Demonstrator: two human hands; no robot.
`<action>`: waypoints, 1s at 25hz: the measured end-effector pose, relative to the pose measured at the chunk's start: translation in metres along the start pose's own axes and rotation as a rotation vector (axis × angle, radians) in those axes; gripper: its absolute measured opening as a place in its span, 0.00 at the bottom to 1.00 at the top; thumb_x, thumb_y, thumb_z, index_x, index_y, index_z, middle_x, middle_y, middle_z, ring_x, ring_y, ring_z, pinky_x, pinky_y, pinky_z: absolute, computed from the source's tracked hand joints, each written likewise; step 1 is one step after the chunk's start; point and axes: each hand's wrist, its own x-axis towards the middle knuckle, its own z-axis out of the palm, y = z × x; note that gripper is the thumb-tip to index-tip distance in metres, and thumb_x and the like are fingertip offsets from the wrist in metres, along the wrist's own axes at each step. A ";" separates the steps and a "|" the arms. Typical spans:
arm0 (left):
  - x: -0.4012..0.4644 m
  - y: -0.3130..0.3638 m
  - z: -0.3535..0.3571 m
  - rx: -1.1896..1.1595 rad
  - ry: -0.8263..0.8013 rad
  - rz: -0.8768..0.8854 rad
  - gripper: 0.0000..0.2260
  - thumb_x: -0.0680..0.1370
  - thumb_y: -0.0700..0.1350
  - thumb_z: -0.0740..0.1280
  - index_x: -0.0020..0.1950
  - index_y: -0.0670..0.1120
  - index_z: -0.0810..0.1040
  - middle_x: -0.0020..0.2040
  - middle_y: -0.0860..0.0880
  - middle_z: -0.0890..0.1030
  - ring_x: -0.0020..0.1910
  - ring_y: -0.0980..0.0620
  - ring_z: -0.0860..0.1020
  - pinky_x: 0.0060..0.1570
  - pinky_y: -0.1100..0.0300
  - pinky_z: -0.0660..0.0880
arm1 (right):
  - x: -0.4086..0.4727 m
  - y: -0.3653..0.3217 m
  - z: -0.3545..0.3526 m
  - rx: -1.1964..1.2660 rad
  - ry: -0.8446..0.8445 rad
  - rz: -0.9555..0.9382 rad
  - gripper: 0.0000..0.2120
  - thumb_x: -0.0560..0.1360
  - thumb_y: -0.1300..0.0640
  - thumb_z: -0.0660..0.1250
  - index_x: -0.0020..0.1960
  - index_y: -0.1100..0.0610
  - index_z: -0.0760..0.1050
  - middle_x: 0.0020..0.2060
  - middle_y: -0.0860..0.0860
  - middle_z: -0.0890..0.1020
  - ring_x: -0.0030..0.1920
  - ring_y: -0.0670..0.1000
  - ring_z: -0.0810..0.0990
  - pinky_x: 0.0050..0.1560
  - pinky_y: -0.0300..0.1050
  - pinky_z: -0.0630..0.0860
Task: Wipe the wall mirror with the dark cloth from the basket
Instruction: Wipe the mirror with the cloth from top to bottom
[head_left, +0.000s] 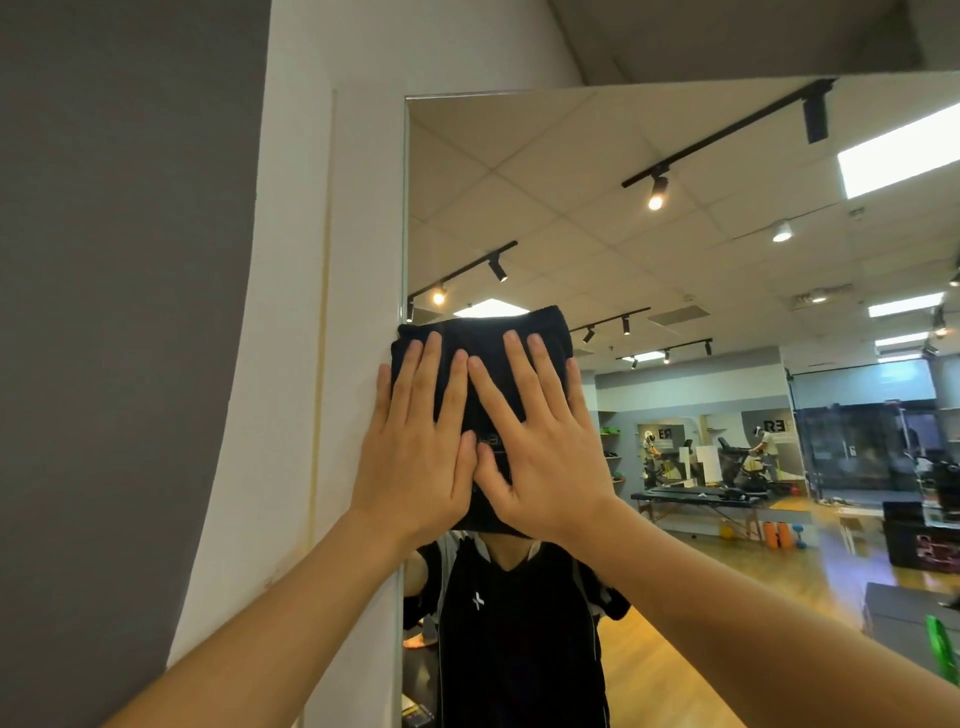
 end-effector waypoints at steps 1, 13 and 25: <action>0.004 -0.001 0.000 0.005 0.006 0.003 0.31 0.82 0.52 0.49 0.84 0.44 0.49 0.84 0.41 0.47 0.83 0.43 0.44 0.80 0.39 0.49 | 0.005 0.002 0.000 0.001 0.007 -0.005 0.36 0.81 0.42 0.54 0.85 0.50 0.50 0.84 0.57 0.49 0.84 0.58 0.43 0.82 0.67 0.48; 0.169 -0.049 -0.023 0.045 0.079 -0.010 0.31 0.81 0.54 0.43 0.83 0.44 0.52 0.83 0.40 0.53 0.82 0.42 0.51 0.81 0.44 0.43 | 0.169 0.060 -0.021 -0.037 0.024 0.005 0.34 0.80 0.39 0.48 0.85 0.46 0.50 0.84 0.55 0.52 0.84 0.56 0.45 0.83 0.61 0.44; 0.298 -0.081 -0.046 0.065 0.108 -0.016 0.25 0.85 0.50 0.50 0.82 0.43 0.55 0.81 0.40 0.59 0.80 0.42 0.55 0.80 0.42 0.44 | 0.299 0.103 -0.044 -0.036 0.065 -0.014 0.36 0.77 0.35 0.44 0.83 0.45 0.57 0.81 0.54 0.61 0.82 0.57 0.54 0.82 0.60 0.50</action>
